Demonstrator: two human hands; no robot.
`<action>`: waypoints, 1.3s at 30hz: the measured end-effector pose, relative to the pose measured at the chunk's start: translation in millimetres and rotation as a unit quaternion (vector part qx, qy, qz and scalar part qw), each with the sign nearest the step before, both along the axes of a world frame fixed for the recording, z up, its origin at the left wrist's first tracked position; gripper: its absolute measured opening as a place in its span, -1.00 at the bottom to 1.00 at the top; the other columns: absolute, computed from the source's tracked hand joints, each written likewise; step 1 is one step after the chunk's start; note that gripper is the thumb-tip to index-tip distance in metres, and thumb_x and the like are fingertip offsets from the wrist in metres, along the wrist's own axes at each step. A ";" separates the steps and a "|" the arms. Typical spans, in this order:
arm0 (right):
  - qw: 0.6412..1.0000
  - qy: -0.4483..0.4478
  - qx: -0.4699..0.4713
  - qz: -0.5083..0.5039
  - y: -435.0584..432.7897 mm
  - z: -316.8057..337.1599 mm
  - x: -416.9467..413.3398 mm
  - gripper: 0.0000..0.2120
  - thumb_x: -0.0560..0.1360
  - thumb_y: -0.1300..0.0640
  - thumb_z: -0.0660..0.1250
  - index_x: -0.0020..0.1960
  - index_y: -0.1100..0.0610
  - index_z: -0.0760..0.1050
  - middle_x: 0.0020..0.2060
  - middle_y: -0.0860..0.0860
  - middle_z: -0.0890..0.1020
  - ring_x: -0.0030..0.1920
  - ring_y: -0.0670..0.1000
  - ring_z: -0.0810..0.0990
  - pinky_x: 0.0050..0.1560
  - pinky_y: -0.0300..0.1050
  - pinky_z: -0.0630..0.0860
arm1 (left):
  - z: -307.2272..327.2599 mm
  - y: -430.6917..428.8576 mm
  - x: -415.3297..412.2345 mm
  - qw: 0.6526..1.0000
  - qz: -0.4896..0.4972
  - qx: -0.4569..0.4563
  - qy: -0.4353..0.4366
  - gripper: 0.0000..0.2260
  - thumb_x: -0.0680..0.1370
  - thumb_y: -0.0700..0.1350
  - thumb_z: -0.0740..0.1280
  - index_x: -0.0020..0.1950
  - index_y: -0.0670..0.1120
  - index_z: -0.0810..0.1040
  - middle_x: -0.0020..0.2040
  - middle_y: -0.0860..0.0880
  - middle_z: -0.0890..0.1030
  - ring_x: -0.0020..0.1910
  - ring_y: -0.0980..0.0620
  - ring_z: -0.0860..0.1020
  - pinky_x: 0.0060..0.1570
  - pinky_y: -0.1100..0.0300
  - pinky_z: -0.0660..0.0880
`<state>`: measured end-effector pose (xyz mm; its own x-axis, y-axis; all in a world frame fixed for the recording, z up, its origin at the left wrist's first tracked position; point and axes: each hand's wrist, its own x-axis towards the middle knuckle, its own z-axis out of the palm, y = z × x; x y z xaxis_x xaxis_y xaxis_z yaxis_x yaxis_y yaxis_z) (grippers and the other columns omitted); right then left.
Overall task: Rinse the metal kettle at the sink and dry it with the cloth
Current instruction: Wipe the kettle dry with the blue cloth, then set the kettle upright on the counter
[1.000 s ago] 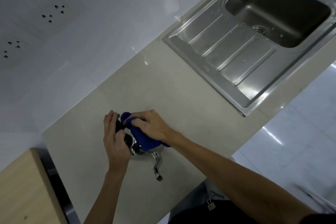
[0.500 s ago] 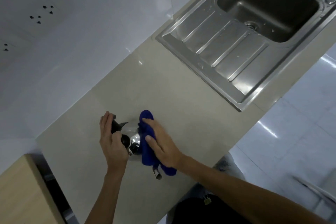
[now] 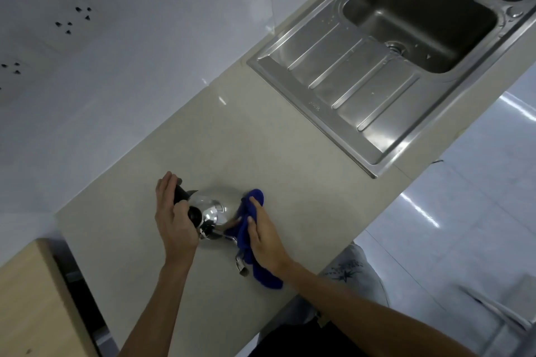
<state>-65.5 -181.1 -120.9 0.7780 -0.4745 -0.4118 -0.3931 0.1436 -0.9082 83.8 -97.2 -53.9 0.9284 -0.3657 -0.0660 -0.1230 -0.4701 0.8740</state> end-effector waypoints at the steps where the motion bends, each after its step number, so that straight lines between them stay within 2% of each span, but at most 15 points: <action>1: 1.000 -0.011 -0.011 0.006 7.1 4.3 -2.9 -0.52 0.70 0.12 0.05 0.59 0.07 0.06 0.53 -0.04 0.26 0.48 -0.12 0.29 0.53 -0.04 0.21 | -0.8 -0.1 0.4 1.000 -0.001 0.005 -0.003 -0.48 0.49 -0.19 0.04 0.37 -0.39 0.45 0.49 -0.27 0.41 0.59 -0.09 0.25 0.55 0.18 0.20; 3: 0.999 -0.033 -0.032 0.022 13.7 11.2 -9.3 -0.51 0.68 0.13 0.07 0.59 0.08 0.08 0.54 0.00 0.28 0.50 -0.04 0.30 0.53 -0.08 0.22 | -2.0 0.9 0.6 1.000 0.004 0.017 0.000 -0.46 0.49 -0.17 0.04 0.40 -0.38 0.44 0.51 -0.26 0.40 0.60 -0.07 0.23 0.59 0.15 0.17; 6: 0.993 -0.020 -0.098 0.057 -1.8 9.6 -7.2 -0.50 0.66 0.21 0.12 0.58 0.11 0.14 0.53 0.06 0.30 0.50 0.01 0.31 0.53 -0.10 0.23 | -2.6 1.3 0.8 1.000 0.014 0.017 0.002 -0.44 0.49 -0.14 0.05 0.43 -0.35 0.43 0.52 -0.24 0.40 0.60 -0.08 0.23 0.62 -0.03 0.16; 10: 0.980 0.045 -0.142 0.131 -30.5 3.3 -3.0 -0.51 0.62 0.29 0.16 0.54 0.20 0.23 0.45 0.17 0.40 0.43 0.15 0.39 0.44 -0.14 0.26 | 1.6 -0.5 -0.3 0.999 0.021 0.025 -0.010 -0.45 0.50 -0.14 0.07 0.42 -0.36 0.44 0.54 -0.22 0.39 0.60 -0.08 0.24 0.62 -0.03 0.15; 13: 0.963 0.062 -0.180 0.193 -57.3 8.7 -3.4 -0.56 0.59 0.35 0.16 0.47 0.23 0.35 0.34 0.20 0.51 0.32 0.19 0.48 0.34 -0.17 0.32 | 9.5 -2.9 -6.3 0.999 0.035 0.012 0.011 -0.47 0.52 -0.16 0.11 0.47 -0.29 0.43 0.57 -0.14 0.36 0.60 -0.07 0.25 0.62 -0.04 0.14; 18: 0.939 0.091 -0.272 0.189 -129.8 31.5 -8.4 -0.60 0.60 0.35 0.16 0.42 0.24 0.40 0.30 0.22 0.52 0.28 0.20 0.49 0.26 -0.22 0.30 | 15.0 -3.0 -9.6 0.999 0.046 -0.002 0.001 -0.49 0.52 -0.14 0.14 0.43 -0.30 0.48 0.54 -0.16 0.41 0.58 -0.10 0.29 0.59 -0.12 0.20; 20: 0.924 0.114 -0.317 0.181 -160.4 38.0 -12.2 -0.61 0.61 0.33 0.15 0.42 0.23 0.39 0.32 0.22 0.49 0.28 0.22 0.48 0.26 -0.16 0.32 | 15.3 -2.9 -9.1 0.999 0.053 -0.006 0.007 -0.50 0.52 -0.13 0.15 0.43 -0.29 0.48 0.53 -0.15 0.42 0.58 -0.08 0.28 0.60 -0.11 0.19; 24: 0.870 0.166 -0.414 0.211 -205.0 38.1 -21.2 -0.52 0.60 0.33 0.18 0.51 0.17 0.28 0.48 0.16 0.34 0.37 0.19 0.40 0.38 -0.01 0.33 | 15.6 -4.2 -10.4 0.998 0.061 -0.018 0.013 -0.51 0.52 -0.13 0.18 0.41 -0.27 0.51 0.51 -0.12 0.44 0.58 -0.05 0.29 0.59 -0.09 0.21; 28: 0.796 0.204 -0.493 0.287 -226.1 23.3 -27.3 -0.35 0.55 0.31 0.30 0.58 0.09 0.16 0.57 0.06 0.19 0.51 0.15 0.27 0.49 0.10 0.29 | 16.3 -4.8 -9.0 0.997 0.072 -0.029 0.015 -0.51 0.50 -0.13 0.19 0.39 -0.27 0.53 0.50 -0.11 0.47 0.57 -0.04 0.30 0.59 -0.08 0.21; 31: 0.767 0.210 -0.511 0.327 -231.4 8.5 -28.1 -0.44 0.61 0.24 0.22 0.57 0.08 0.17 0.59 0.04 0.16 0.52 0.14 0.29 0.50 0.08 0.29 | 17.3 -3.3 -6.5 0.996 0.077 -0.025 0.026 -0.51 0.50 -0.11 0.21 0.38 -0.27 0.54 0.49 -0.12 0.48 0.57 -0.05 0.31 0.59 -0.08 0.22; 33: 0.763 0.221 -0.506 0.336 -230.7 2.8 -26.5 -0.51 0.64 0.15 0.18 0.55 0.09 0.22 0.59 0.05 0.18 0.53 0.14 0.26 0.51 0.07 0.25 | 17.7 -2.5 -6.0 0.996 0.074 -0.028 0.032 -0.50 0.50 -0.07 0.24 0.38 -0.26 0.54 0.50 -0.11 0.47 0.57 -0.03 0.30 0.59 -0.06 0.21; 37: 0.749 0.231 -0.528 0.328 -216.4 11.0 -19.0 -0.39 0.54 -0.02 0.28 0.54 0.06 0.22 0.58 0.06 0.15 0.57 0.21 0.08 0.52 0.24 0.11 | 22.3 1.1 -3.3 0.996 0.050 -0.045 0.050 -0.55 0.56 -0.01 0.38 0.40 -0.17 0.53 0.52 -0.01 0.43 0.58 0.07 0.26 0.56 0.14 0.18; 39: 0.777 0.176 -0.530 0.290 -194.5 21.4 -22.2 -0.41 0.53 -0.08 0.31 0.50 0.03 0.28 0.55 0.06 0.24 0.56 0.22 0.12 0.50 0.27 0.12 | 23.4 6.1 -3.0 0.992 0.078 -0.086 0.059 -0.65 0.60 -0.10 0.39 0.37 -0.17 0.56 0.45 -0.01 0.49 0.49 0.09 0.37 0.43 0.32 0.32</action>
<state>-87.7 -375.6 -99.5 0.9156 -0.3033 -0.2639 -0.3627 -0.9062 -0.2172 80.8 -91.1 -30.5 0.9641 -0.2337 -0.1261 0.0465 -0.3190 0.9466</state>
